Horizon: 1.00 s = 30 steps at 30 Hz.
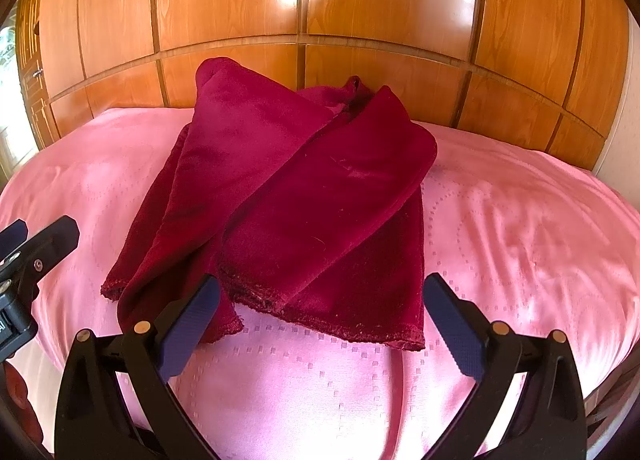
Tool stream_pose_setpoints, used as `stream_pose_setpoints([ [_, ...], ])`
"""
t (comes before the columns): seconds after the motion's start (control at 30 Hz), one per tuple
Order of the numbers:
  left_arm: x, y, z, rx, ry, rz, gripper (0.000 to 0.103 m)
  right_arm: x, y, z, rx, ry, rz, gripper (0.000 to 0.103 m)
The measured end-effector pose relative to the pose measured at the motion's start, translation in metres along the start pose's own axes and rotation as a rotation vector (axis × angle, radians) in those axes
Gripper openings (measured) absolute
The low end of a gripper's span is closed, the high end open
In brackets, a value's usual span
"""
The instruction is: Fold small clothes
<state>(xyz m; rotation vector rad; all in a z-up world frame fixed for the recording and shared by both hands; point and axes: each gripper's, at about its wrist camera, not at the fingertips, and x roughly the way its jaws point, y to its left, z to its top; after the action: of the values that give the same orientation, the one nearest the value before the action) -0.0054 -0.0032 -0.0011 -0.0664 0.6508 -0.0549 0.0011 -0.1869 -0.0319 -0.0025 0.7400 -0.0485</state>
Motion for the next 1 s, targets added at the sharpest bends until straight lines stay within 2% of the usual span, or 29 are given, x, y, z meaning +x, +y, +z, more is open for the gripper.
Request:
stream_pose_setpoints([
  [0.5,0.002,0.002,0.0,-0.016,0.006,-0.006,0.098,0.004,-0.003,-0.001,0.001,0.016,0.005,0.101],
  [0.6,0.007,0.002,-0.001,-0.013,0.035,-0.026,0.098,0.011,-0.011,-0.007,0.02,0.062,0.058,0.101],
  [0.73,0.017,0.003,-0.004,0.006,0.096,-0.089,0.097,0.02,-0.035,-0.025,0.07,0.125,0.072,0.101],
  [0.83,0.023,-0.004,-0.008,0.051,0.129,-0.147,0.085,0.025,-0.051,-0.038,0.111,0.16,0.062,0.101],
  [0.87,0.026,-0.008,-0.01,0.072,0.149,-0.178,0.084,0.027,-0.056,-0.042,0.123,0.172,0.061,0.101],
  [0.93,0.032,-0.014,-0.015,0.109,0.17,-0.194,0.083,0.031,-0.061,-0.048,0.142,0.182,0.072,0.101],
  [0.97,0.037,-0.017,-0.017,0.126,0.184,-0.196,0.075,0.032,-0.062,-0.05,0.144,0.176,0.079,0.101],
  [1.0,0.042,-0.02,-0.02,0.142,0.204,-0.2,0.071,0.032,-0.061,-0.05,0.146,0.177,0.084,0.101],
])
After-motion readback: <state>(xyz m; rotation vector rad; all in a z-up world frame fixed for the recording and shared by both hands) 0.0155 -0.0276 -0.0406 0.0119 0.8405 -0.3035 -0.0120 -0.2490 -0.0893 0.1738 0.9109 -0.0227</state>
